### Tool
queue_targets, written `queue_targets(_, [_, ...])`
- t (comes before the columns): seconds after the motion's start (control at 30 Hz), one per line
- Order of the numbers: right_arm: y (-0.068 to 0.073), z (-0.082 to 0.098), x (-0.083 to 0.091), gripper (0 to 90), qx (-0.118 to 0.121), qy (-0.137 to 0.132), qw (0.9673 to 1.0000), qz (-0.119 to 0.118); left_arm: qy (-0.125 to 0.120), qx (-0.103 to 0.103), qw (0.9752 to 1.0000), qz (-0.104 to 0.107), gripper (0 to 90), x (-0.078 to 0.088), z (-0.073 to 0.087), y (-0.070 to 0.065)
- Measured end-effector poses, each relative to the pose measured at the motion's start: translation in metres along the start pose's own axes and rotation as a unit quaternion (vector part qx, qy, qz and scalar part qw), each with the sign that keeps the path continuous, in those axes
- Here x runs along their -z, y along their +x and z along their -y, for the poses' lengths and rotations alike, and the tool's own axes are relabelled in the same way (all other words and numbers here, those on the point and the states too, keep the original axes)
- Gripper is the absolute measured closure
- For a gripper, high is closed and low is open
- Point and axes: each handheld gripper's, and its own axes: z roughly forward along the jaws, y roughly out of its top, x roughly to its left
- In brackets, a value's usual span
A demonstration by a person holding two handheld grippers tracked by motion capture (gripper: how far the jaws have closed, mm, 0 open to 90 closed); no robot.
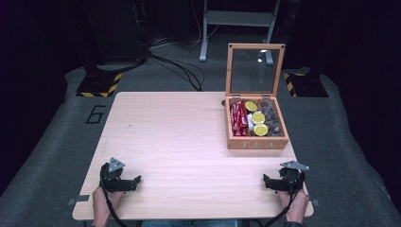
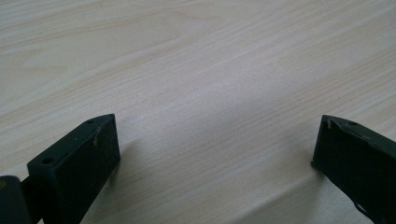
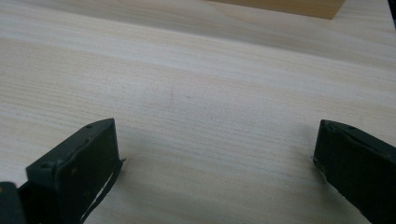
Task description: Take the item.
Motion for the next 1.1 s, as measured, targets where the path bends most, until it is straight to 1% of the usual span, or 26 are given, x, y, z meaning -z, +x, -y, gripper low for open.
queue_targets(0.17, [0.0,-0.006,0.007,0.0,-0.003,-0.011,0.9999,0.0,-0.002,0.0,1.0,-0.001,0.4,0.0,0.0,0.0])
queue_targets(0.4, [0.008,-0.022,0.018,0.0,0.009,-0.02,0.9998,0.003,-0.001,0.0,1.0,-0.001,0.4,0.0,0.0,0.0])
queue_targets(0.53, [0.01,-0.027,0.021,0.0,0.01,-0.024,0.9997,0.003,-0.003,0.001,1.0,-0.002,0.4,0.0,0.0,0.0])
queue_targets(0.67, [0.014,-0.035,0.024,0.0,0.016,-0.028,0.9995,0.003,-0.004,0.001,1.0,-0.002,0.4,-0.001,0.0,0.0])
queue_targets(0.87, [0.015,-0.044,0.027,0.0,0.022,-0.032,0.9992,0.0,-0.005,0.001,1.0,-0.003,0.4,-0.001,0.0,0.0])
queue_targets(1.03, [0.017,-0.054,0.029,0.0,0.027,-0.038,0.9989,0.002,-0.006,0.002,1.0,-0.003,0.4,-0.001,0.0,-0.001])
queue_targets(1.07, [0.018,-0.059,0.029,0.0,0.03,-0.038,0.9988,0.001,-0.005,0.001,1.0,-0.003,0.3,-0.001,0.0,0.0])
queue_targets(1.1, [0.018,-0.059,0.029,0.0,0.03,-0.038,0.9988,0.001,-0.005,0.001,1.0,-0.003,0.4,-0.001,0.0,0.0])
